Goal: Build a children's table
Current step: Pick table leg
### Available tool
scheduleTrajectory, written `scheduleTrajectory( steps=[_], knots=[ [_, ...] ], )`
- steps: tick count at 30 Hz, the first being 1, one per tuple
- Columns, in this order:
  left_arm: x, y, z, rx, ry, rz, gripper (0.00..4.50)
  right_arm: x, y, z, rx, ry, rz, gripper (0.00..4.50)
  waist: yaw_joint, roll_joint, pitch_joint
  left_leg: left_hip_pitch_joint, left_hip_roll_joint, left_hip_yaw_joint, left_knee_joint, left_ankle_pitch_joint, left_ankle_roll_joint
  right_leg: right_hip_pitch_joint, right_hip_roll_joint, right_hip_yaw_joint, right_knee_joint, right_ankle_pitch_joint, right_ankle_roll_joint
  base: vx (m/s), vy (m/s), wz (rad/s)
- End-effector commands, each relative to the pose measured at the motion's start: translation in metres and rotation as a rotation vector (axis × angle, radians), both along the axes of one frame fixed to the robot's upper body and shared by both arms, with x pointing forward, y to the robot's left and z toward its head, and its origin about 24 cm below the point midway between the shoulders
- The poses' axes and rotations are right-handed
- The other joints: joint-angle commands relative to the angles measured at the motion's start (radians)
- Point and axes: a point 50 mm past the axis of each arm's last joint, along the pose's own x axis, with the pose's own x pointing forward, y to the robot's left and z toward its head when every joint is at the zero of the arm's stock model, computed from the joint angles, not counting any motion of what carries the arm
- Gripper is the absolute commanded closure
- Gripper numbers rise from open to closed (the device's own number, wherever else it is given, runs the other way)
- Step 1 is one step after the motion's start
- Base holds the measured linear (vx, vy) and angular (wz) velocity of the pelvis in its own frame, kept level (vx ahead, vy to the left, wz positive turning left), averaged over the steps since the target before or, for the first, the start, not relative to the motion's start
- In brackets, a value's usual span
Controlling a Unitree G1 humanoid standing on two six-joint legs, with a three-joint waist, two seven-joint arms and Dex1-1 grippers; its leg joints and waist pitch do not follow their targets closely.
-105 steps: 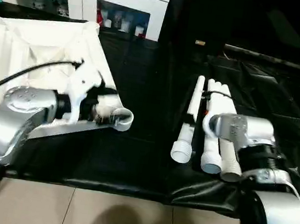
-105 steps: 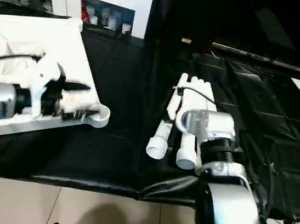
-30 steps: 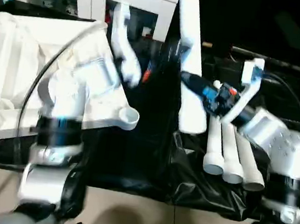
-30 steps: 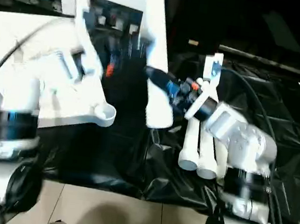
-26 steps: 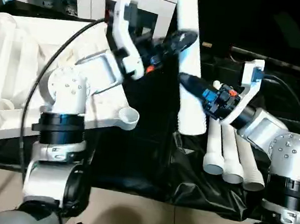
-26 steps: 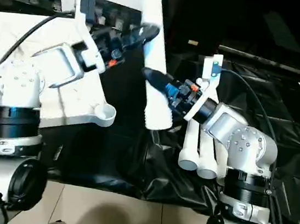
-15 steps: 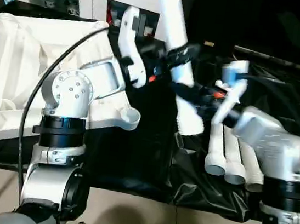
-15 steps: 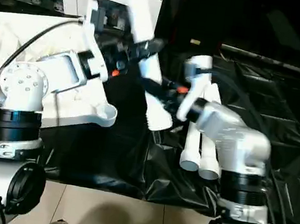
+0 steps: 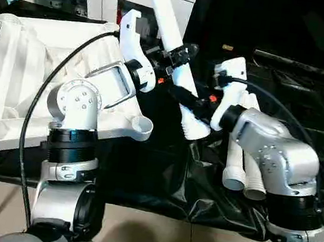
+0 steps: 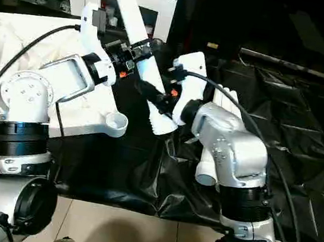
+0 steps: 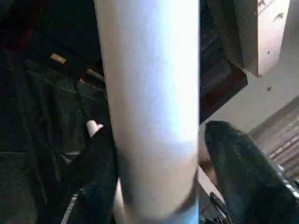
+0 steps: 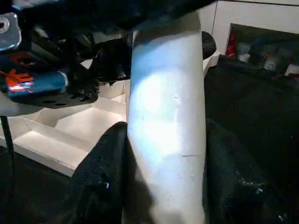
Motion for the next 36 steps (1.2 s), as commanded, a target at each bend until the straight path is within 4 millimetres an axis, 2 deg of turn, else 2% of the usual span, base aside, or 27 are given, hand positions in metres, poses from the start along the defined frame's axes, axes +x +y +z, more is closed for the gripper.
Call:
scheduleTrajectory(
  steps=[1,2,3,5,7,8,11,14,15,16,17,19,20,22,23,24,25,26,30,31,33,36],
  knots=[
    [0.000,-0.008,0.008,-0.011,-0.021,-0.025,1.93,0.000,0.004,0.002,-0.007,-0.006,0.016,2.64,-0.007,0.021,-0.072,0.026,0.017,-0.005,-0.064,-0.185,-0.074,0.051,-0.066,0.045,-0.077,-0.085,-0.084,0.000,0.000,0.00],
    [0.001,-0.008,0.008,-0.005,-0.020,-0.021,1.93,-0.001,0.005,0.002,-0.004,-0.005,0.024,2.64,-0.007,0.024,-0.072,0.026,0.017,-0.005,-0.064,-0.182,-0.075,0.051,-0.066,0.045,-0.075,-0.074,-0.088,0.000,0.000,0.00],
    [0.001,-0.008,0.007,-0.004,-0.019,-0.020,2.13,-0.001,0.005,0.002,-0.003,-0.005,0.025,2.64,-0.007,0.023,-0.072,0.026,0.018,-0.005,-0.063,-0.179,-0.075,0.052,-0.066,0.045,-0.075,-0.066,-0.089,0.000,0.000,0.00],
    [0.001,-0.006,0.007,-0.002,-0.018,-0.009,2.18,-0.003,0.006,0.002,0.008,-0.005,0.036,2.64,-0.007,0.025,-0.072,0.026,0.016,-0.005,-0.064,-0.174,-0.075,0.053,-0.065,0.045,-0.073,-0.047,-0.093,0.000,0.000,0.00],
    [0.001,-0.006,0.008,-0.001,-0.022,-0.017,2.42,-0.003,0.007,0.002,0.008,-0.008,0.034,2.64,-0.007,0.023,-0.072,0.026,0.017,-0.004,-0.063,-0.176,-0.076,0.053,-0.065,0.045,-0.073,-0.046,-0.097,0.000,0.000,0.00],
    [0.002,-0.005,0.008,-0.002,-0.021,-0.009,2.50,-0.002,0.007,0.002,0.005,-0.010,0.029,2.64,-0.006,0.025,-0.072,0.027,0.017,-0.004,-0.063,-0.178,-0.078,0.052,-0.066,0.045,-0.073,-0.047,-0.100,0.000,0.000,0.00],
    [0.003,-0.003,0.010,-0.027,-0.016,-0.004,2.58,-0.001,0.008,0.002,-0.017,-0.029,0.017,2.64,-0.006,0.028,-0.072,0.027,0.017,-0.005,-0.064,-0.189,-0.083,0.053,-0.067,0.045,-0.074,-0.060,-0.099,0.000,0.000,0.00],
    [0.002,-0.003,0.012,-0.027,-0.026,-0.020,2.60,-0.001,0.009,0.001,-0.020,-0.032,0.019,2.64,-0.006,0.025,-0.072,0.028,0.017,-0.005,-0.064,-0.194,-0.085,0.052,-0.066,0.045,-0.075,-0.068,-0.095,0.000,0.000,0.00],
    [0.002,-0.003,0.012,-0.025,-0.029,-0.026,2.61,-0.001,0.009,0.001,-0.015,-0.028,0.023,2.08,-0.006,0.026,-0.071,0.028,0.017,-0.005,-0.065,-0.194,-0.084,0.052,-0.066,0.045,-0.075,-0.069,-0.094,0.000,0.000,0.00],
    [0.002,-0.002,0.013,-0.011,-0.039,-0.031,2.62,-0.001,0.008,0.002,0.017,-0.012,0.031,1.94,-0.006,0.027,-0.071,0.028,0.017,-0.005,-0.065,-0.197,-0.082,0.051,-0.066,0.045,-0.075,-0.071,-0.093,0.000,0.000,0.00],
    [0.001,-0.001,0.015,0.014,-0.070,-0.059,2.62,-0.003,0.004,0.007,0.090,0.010,0.059,1.94,-0.007,0.027,-0.072,0.029,0.016,-0.005,-0.065,-0.201,-0.078,0.051,-0.066,0.045,-0.075,-0.074,-0.093,0.000,0.000,0.00],
    [-0.003,0.001,0.019,0.040,-0.119,-0.119,2.62,-0.006,-0.005,0.011,0.120,0.023,0.101,1.75,-0.005,0.024,-0.073,0.029,0.017,-0.005,-0.065,-0.193,-0.073,0.052,-0.065,0.044,-0.073,-0.064,-0.095,0.000,0.000,0.00],
    [-0.003,0.001,0.020,0.047,-0.130,-0.132,2.62,-0.007,-0.007,0.012,0.121,0.029,0.111,1.60,-0.002,0.027,-0.072,0.031,0.018,-0.005,-0.065,-0.185,-0.072,0.051,-0.065,0.044,-0.072,-0.056,-0.095,0.000,0.000,0.00],
    [-0.014,0.002,0.024,0.097,-0.215,-0.266,2.62,-0.013,-0.022,0.012,0.128,0.072,0.195,1.51,-0.001,0.027,-0.073,0.031,0.018,-0.004,-0.065,-0.179,-0.071,0.053,-0.063,0.045,-0.070,-0.044,-0.095,0.000,0.000,0.00],
    [-0.015,0.002,0.024,0.099,-0.222,-0.279,2.62,-0.013,-0.023,0.012,0.128,0.076,0.202,1.51,0.001,0.027,-0.073,0.030,0.018,-0.004,-0.064,-0.172,-0.071,0.056,-0.064,0.044,-0.069,-0.037,-0.099,0.000,0.000,0.00],
    [-0.017,0.002,0.025,0.102,-0.236,-0.309,2.62,-0.015,-0.026,0.012,0.131,0.088,0.225,1.51,-0.001,0.020,-0.071,0.029,0.019,-0.002,-0.065,-0.168,-0.072,0.054,-0.065,0.045,-0.069,-0.032,-0.103,0.000,0.000,0.00],
    [-0.020,0.003,0.027,0.103,-0.261,-0.355,2.62,-0.020,-0.030,0.013,0.152,0.108,0.280,1.51,0.001,0.024,-0.072,0.027,0.018,-0.002,-0.064,-0.162,-0.073,0.055,-0.067,0.045,-0.067,-0.032,-0.115,0.000,0.000,0.00],
    [-0.024,0.004,0.029,0.092,-0.289,-0.401,2.62,-0.025,-0.034,0.014,0.181,0.133,0.330,1.51,0.001,0.021,-0.071,0.028,0.018,0.000,-0.063,-0.165,-0.065,0.056,-0.068,0.045,-0.069,-0.040,-0.125,0.000,0.000,0.00],
    [-0.031,0.003,0.034,0.066,-0.334,-0.483,2.62,-0.029,-0.038,0.010,0.184,0.164,0.371,1.51,0.002,0.018,-0.070,0.025,0.018,0.002,-0.062,-0.169,-0.066,0.056,-0.071,0.045,-0.071,-0.082,-0.143,0.000,0.000,0.00],
    [-0.036,0.001,0.036,0.054,-0.360,-0.523,2.62,-0.032,-0.039,0.007,0.167,0.174,0.391,1.51,0.002,0.021,-0.070,0.026,0.018,0.001,-0.062,-0.178,-0.067,0.054,-0.072,0.044,-0.074,-0.104,-0.141,0.000,0.000,0.00],
    [-0.041,0.000,0.041,0.008,-0.390,-0.576,2.62,-0.035,-0.038,0.003,0.150,0.187,0.416,1.51,0.004,0.018,-0.070,0.025,0.020,0.002,-0.061,-0.176,-0.068,0.055,-0.072,0.045,-0.075,-0.115,-0.136,0.000,0.000,0.00],
    [-0.043,-0.002,0.045,-0.018,-0.411,-0.596,2.62,-0.038,-0.035,0.001,0.147,0.199,0.447,1.51,0.001,0.018,-0.069,0.025,0.019,0.001,-0.062,-0.182,-0.068,0.054,-0.071,0.044,-0.076,-0.133,-0.137,0.000,0.000,0.00]
  ],
)
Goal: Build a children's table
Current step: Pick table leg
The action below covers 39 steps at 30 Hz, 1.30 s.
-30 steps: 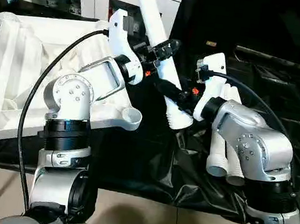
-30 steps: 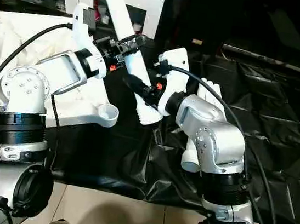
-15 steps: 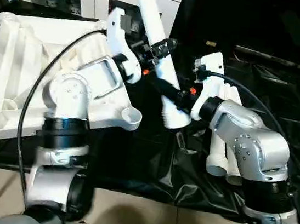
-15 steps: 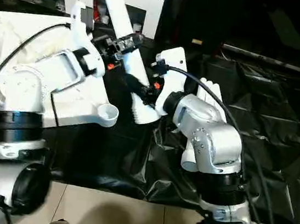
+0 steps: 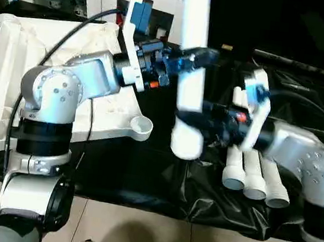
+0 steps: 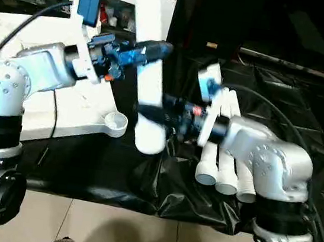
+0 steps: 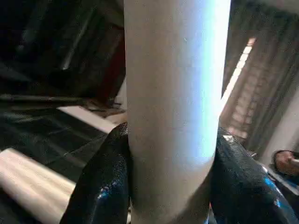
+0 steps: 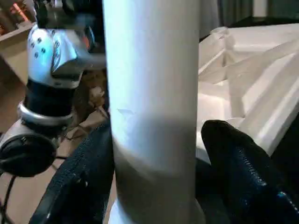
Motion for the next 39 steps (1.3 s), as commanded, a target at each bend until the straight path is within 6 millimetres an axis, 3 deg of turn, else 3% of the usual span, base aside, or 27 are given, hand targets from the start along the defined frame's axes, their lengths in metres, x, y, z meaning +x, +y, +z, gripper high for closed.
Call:
scheduleTrajectory(
  steps=[1,2,5,7,15,16,18,19,23,28,29,30,31,34,35,36,37,39],
  knots=[
    [-0.008,-0.007,0.014,-0.061,-0.048,-0.085,2.62,-0.003,0.000,-0.003,-0.018,0.018,0.018,1.51,-0.002,0.015,-0.070,0.024,0.019,0.000,-0.061,-0.183,-0.065,0.052,-0.072,0.044,-0.077,-0.145,-0.135,0.000,0.000,0.00],
    [-0.009,-0.007,0.014,-0.063,-0.049,-0.087,2.62,-0.003,0.000,-0.003,-0.018,0.019,0.018,1.77,-0.001,0.015,-0.071,0.023,0.019,-0.001,-0.061,-0.178,-0.064,0.053,-0.072,0.044,-0.075,-0.144,-0.136,0.000,0.000,0.00],
    [-0.010,-0.005,0.017,-0.087,-0.057,-0.106,2.62,-0.002,0.002,-0.003,-0.007,0.026,0.019,1.89,-0.001,0.014,-0.071,0.024,0.019,-0.001,-0.061,-0.174,-0.062,0.051,-0.070,0.043,-0.076,-0.140,-0.134,0.000,0.000,0.00],
    [-0.010,-0.004,0.016,-0.084,-0.059,-0.108,2.62,-0.003,0.003,-0.003,0.000,0.026,0.025,2.26,0.000,0.013,-0.072,0.024,0.019,0.000,-0.060,-0.163,-0.061,0.051,-0.070,0.043,-0.074,-0.128,-0.133,0.000,0.000,0.00],
    [-0.005,-0.004,0.015,-0.113,-0.013,-0.051,2.63,0.003,0.007,-0.002,0.001,0.008,-0.018,2.51,0.000,0.012,-0.071,0.022,0.019,-0.001,-0.061,-0.173,-0.068,0.051,-0.072,0.043,-0.075,-0.153,-0.127,0.000,0.000,0.00],
    [-0.004,-0.004,0.014,-0.107,0.005,-0.036,2.07,0.004,0.008,-0.002,0.000,0.002,-0.029,2.51,0.000,0.013,-0.072,0.022,0.019,-0.001,-0.061,-0.170,-0.069,0.051,-0.071,0.043,-0.074,-0.147,-0.127,0.000,0.000,0.00],
    [0.002,-0.006,0.008,-0.067,0.046,0.048,1.94,0.008,0.010,-0.002,-0.013,-0.013,-0.073,2.52,0.000,0.019,-0.073,0.022,0.020,-0.002,-0.060,-0.168,-0.072,0.050,-0.072,0.043,-0.072,-0.132,-0.131,0.000,0.000,0.00],
    [0.008,-0.008,0.001,0.003,0.073,0.162,1.87,0.012,0.013,-0.002,-0.034,-0.025,-0.110,2.52,-0.002,0.017,-0.072,0.023,0.021,-0.003,-0.061,-0.169,-0.079,0.049,-0.070,0.043,-0.073,-0.128,-0.130,0.000,0.000,0.00],
    [0.010,-0.012,-0.003,0.062,0.088,0.259,1.47,0.017,0.016,-0.002,-0.066,-0.041,-0.155,2.53,-0.001,0.014,-0.073,0.023,0.019,-0.004,-0.062,-0.174,-0.084,0.053,-0.071,0.044,-0.076,-0.145,-0.101,0.000,0.000,0.00],
    [0.014,-0.013,-0.004,0.077,0.109,0.315,1.79,0.021,0.020,-0.004,-0.097,-0.052,-0.184,2.53,-0.003,0.013,-0.073,0.022,0.017,-0.003,-0.060,-0.152,-0.078,0.053,-0.068,0.043,-0.071,-0.102,-0.102,0.000,0.000,0.00],
    [0.018,-0.010,-0.003,0.077,0.117,0.361,1.79,0.023,0.023,-0.004,-0.105,-0.062,-0.193,2.53,-0.003,0.005,-0.072,0.021,0.017,-0.001,-0.060,-0.155,-0.075,0.053,-0.068,0.043,-0.074,-0.116,-0.099,0.000,0.000,0.00],
    [0.018,-0.009,-0.003,0.078,0.118,0.372,1.84,0.024,0.023,-0.004,-0.107,-0.064,-0.196,2.53,-0.002,0.008,-0.073,0.021,0.017,-0.002,-0.059,-0.155,-0.076,0.053,-0.069,0.043,-0.073,-0.121,-0.098,0.000,0.000,0.00],
    [0.020,-0.007,-0.003,0.083,0.120,0.399,2.20,0.025,0.024,-0.004,-0.111,-0.068,-0.203,2.53,-0.004,0.009,-0.073,0.022,0.018,-0.003,-0.060,-0.161,-0.076,0.051,-0.070,0.043,-0.074,-0.134,-0.095,0.000,0.000,0.00],
    [0.021,-0.004,-0.002,0.075,0.119,0.416,2.21,0.025,0.025,-0.003,-0.120,-0.083,-0.200,2.53,-0.003,0.010,-0.073,0.023,0.018,-0.003,-0.060,-0.160,-0.077,0.051,-0.069,0.044,-0.074,-0.140,-0.085,0.000,0.000,0.00],
    [0.021,-0.003,-0.002,0.073,0.116,0.418,2.30,0.025,0.025,-0.003,-0.126,-0.095,-0.194,2.53,-0.003,-0.001,-0.072,0.021,0.017,-0.002,-0.059,-0.150,-0.074,0.052,-0.069,0.043,-0.073,-0.134,-0.085,0.000,0.000,0.00],
    [0.021,-0.003,-0.001,0.073,0.114,0.419,2.49,0.024,0.026,-0.002,-0.130,-0.102,-0.191,2.53,-0.001,0.002,-0.072,0.021,0.018,-0.002,-0.060,-0.148,-0.075,0.051,-0.070,0.044,-0.073,-0.134,-0.084,0.000,0.000,0.00],
    [0.021,-0.002,-0.001,0.067,0.115,0.413,2.60,0.023,0.026,-0.002,-0.125,-0.100,-0.177,1.98,-0.001,0.005,-0.072,0.023,0.019,-0.001,-0.060,-0.151,-0.075,0.049,-0.069,0.044,-0.073,-0.133,-0.083,0.000,0.000,0.00],
    [0.019,-0.002,-0.002,0.060,0.111,0.389,2.52,0.021,0.024,-0.003,-0.111,-0.094,-0.158,1.84,-0.001,-0.002,-0.073,0.022,0.018,-0.001,-0.059,-0.147,-0.072,0.050,-0.069,0.043,-0.072,-0.126,-0.085,0.000,0.000,0.00]
  ],
)
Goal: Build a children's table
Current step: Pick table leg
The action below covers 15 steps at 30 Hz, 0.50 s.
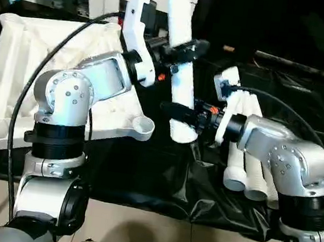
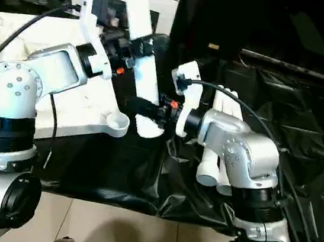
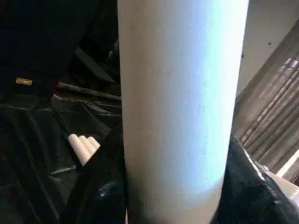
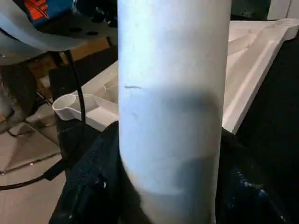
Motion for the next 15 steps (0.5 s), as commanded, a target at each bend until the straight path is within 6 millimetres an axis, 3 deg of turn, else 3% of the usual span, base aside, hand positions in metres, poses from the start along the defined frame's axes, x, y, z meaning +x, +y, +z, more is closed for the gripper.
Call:
scheduleTrajectory(
  steps=[1,9,15],
  knots=[
    [-0.002,0.001,0.004,-0.009,-0.020,-0.020,2.58,-0.003,-0.004,0.006,0.021,-0.024,0.029,1.78,-0.003,0.007,-0.072,0.023,0.019,-0.001,-0.061,-0.146,-0.070,0.050,-0.069,0.044,-0.071,-0.121,-0.086,0.000,0.000,0.00],
    [-0.013,0.000,0.003,0.068,-0.073,-0.209,2.64,-0.011,-0.020,0.015,0.042,-0.029,0.138,0.99,-0.002,0.001,-0.071,0.025,0.018,0.001,-0.061,-0.140,-0.062,0.048,-0.068,0.044,-0.072,-0.141,-0.085,0.000,0.000,0.00],
    [-0.031,-0.007,0.007,0.093,-0.165,-0.421,2.64,-0.022,-0.030,0.017,0.040,0.005,0.244,0.95,0.000,-0.001,-0.069,0.022,0.020,0.002,-0.061,-0.150,-0.062,0.049,-0.072,0.043,-0.072,-0.153,-0.110,0.000,0.000,0.00]
  ],
)
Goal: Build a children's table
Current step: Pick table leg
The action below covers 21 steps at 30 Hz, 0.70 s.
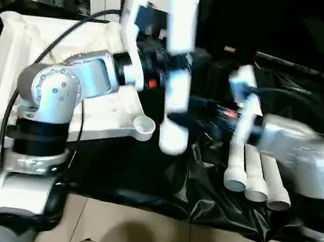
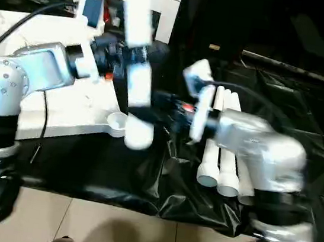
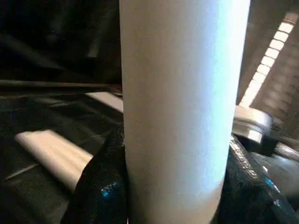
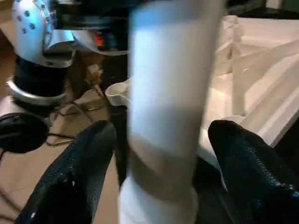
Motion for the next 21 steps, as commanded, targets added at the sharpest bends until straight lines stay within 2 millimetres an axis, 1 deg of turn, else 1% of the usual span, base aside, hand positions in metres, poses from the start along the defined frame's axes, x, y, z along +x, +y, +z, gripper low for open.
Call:
scheduleTrajectory(
  steps=[1,4,5,6,9,10,12,14,16,21],
  knots=[
    [-0.008,-0.007,0.003,-0.001,-0.035,-0.078,2.64,-0.004,-0.003,0.003,-0.005,-0.004,0.023,0.95,0.000,0.008,-0.068,0.022,0.019,0.002,-0.061,-0.155,-0.063,0.049,-0.073,0.043,-0.073,-0.166,-0.111,0.000,0.000,0.00],
    [-0.013,-0.011,0.007,-0.023,-0.056,-0.135,2.64,-0.004,-0.002,0.000,-0.022,-0.001,0.035,0.95,-0.001,0.006,-0.067,0.022,0.019,0.001,-0.060,-0.167,-0.063,0.048,-0.073,0.043,-0.077,-0.201,-0.106,0.000,0.000,0.00],
    [-0.013,-0.012,0.008,-0.031,-0.064,-0.149,2.64,-0.004,-0.001,0.000,-0.025,0.001,0.037,0.95,-0.001,0.009,-0.068,0.023,0.019,0.001,-0.060,-0.167,-0.063,0.048,-0.073,0.044,-0.078,-0.207,-0.103,0.000,0.000,0.00],
    [-0.013,-0.012,0.008,-0.038,-0.065,-0.157,2.64,-0.004,-0.001,-0.001,-0.026,0.003,0.040,0.95,-0.001,0.008,-0.068,0.022,0.019,0.001,-0.060,-0.166,-0.064,0.048,-0.073,0.043,-0.079,-0.209,-0.103,0.000,0.000,0.00],
    [-0.014,-0.013,0.009,-0.046,-0.071,-0.167,2.64,-0.005,0.000,-0.003,-0.026,0.010,0.045,0.95,-0.001,0.008,-0.069,0.023,0.020,0.000,-0.060,-0.162,-0.066,0.047,-0.072,0.042,-0.075,-0.194,-0.107,0.000,0.000,0.00],
    [-0.015,-0.013,0.009,-0.050,-0.074,-0.179,2.64,-0.006,0.000,-0.004,-0.026,0.015,0.050,0.95,-0.001,0.004,-0.070,0.022,0.020,0.000,-0.060,-0.157,-0.065,0.048,-0.071,0.043,-0.075,-0.185,-0.108,0.000,0.000,0.00],
    [-0.016,-0.013,0.009,-0.048,-0.078,-0.192,2.64,-0.006,0.001,-0.004,-0.021,0.019,0.056,0.95,0.000,0.009,-0.070,0.024,0.021,0.000,-0.059,-0.153,-0.064,0.047,-0.071,0.043,-0.072,-0.173,-0.115,0.000,0.000,0.00],
    [-0.017,-0.014,0.008,-0.046,-0.079,-0.205,2.64,-0.007,0.002,-0.004,-0.015,0.022,0.061,0.95,0.000,0.006,-0.070,0.023,0.020,0.001,-0.059,-0.149,-0.062,0.048,-0.071,0.043,-0.071,-0.162,-0.120,0.000,0.000,0.00],
    [-0.018,-0.015,0.007,-0.041,-0.076,-0.216,2.64,-0.007,0.003,-0.004,-0.007,0.026,0.067,0.95,0.000,0.008,-0.070,0.023,0.020,0.001,-0.059,-0.152,-0.063,0.048,-0.071,0.042,-0.071,-0.164,-0.120,0.000,0.000,0.00],
    [-0.019,-0.017,0.006,-0.043,-0.071,-0.243,2.64,-0.009,0.005,-0.007,-0.010,0.035,0.084,0.95,0.000,0.006,-0.069,0.023,0.020,0.001,-0.059,-0.158,-0.063,0.048,-0.072,0.043,-0.073,-0.183,-0.116,0.000,0.000,0.00]
  ],
)
